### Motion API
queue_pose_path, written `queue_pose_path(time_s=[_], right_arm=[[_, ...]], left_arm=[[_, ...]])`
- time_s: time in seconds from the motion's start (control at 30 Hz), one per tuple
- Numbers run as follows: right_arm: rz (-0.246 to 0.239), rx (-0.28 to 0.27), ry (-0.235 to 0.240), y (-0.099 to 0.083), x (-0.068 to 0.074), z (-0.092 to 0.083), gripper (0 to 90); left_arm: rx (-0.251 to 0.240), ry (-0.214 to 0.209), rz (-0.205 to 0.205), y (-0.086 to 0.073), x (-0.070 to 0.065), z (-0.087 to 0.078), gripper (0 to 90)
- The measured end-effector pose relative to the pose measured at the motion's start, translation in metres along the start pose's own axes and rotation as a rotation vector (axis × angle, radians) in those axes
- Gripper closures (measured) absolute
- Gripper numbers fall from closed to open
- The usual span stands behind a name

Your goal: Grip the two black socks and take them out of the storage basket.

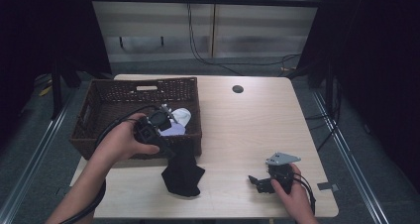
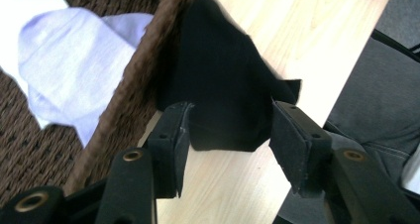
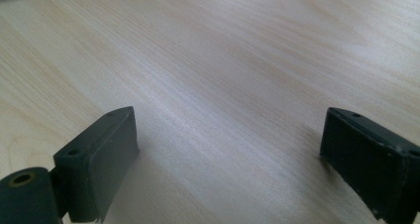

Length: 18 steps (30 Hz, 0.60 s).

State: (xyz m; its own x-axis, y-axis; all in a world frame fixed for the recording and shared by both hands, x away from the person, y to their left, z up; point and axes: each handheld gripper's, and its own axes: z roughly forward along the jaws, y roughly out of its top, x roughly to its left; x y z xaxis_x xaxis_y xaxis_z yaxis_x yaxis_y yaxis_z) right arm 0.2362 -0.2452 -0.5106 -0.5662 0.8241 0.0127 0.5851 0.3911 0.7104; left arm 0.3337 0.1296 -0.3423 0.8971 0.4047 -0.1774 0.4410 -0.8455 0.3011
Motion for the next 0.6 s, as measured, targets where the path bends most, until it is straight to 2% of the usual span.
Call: queue_pose_path(time_s=[0.2,0.27,0.6], right_arm=[[0.000,0.000,0.000,0.000,0.000,0.000,7.1],[-0.001,0.000,0.000,0.000,0.000,0.000,7.1],[-0.001,0.000,0.000,0.000,0.000,0.000,7.1]], left_arm=[[-0.022,0.016,-0.024,-0.019,0.001,0.002,46.3],[-0.017,0.006,-0.024,-0.025,0.001,0.002,45.6],[-0.050,0.049,-0.067,-0.065,0.004,0.008,43.1]])
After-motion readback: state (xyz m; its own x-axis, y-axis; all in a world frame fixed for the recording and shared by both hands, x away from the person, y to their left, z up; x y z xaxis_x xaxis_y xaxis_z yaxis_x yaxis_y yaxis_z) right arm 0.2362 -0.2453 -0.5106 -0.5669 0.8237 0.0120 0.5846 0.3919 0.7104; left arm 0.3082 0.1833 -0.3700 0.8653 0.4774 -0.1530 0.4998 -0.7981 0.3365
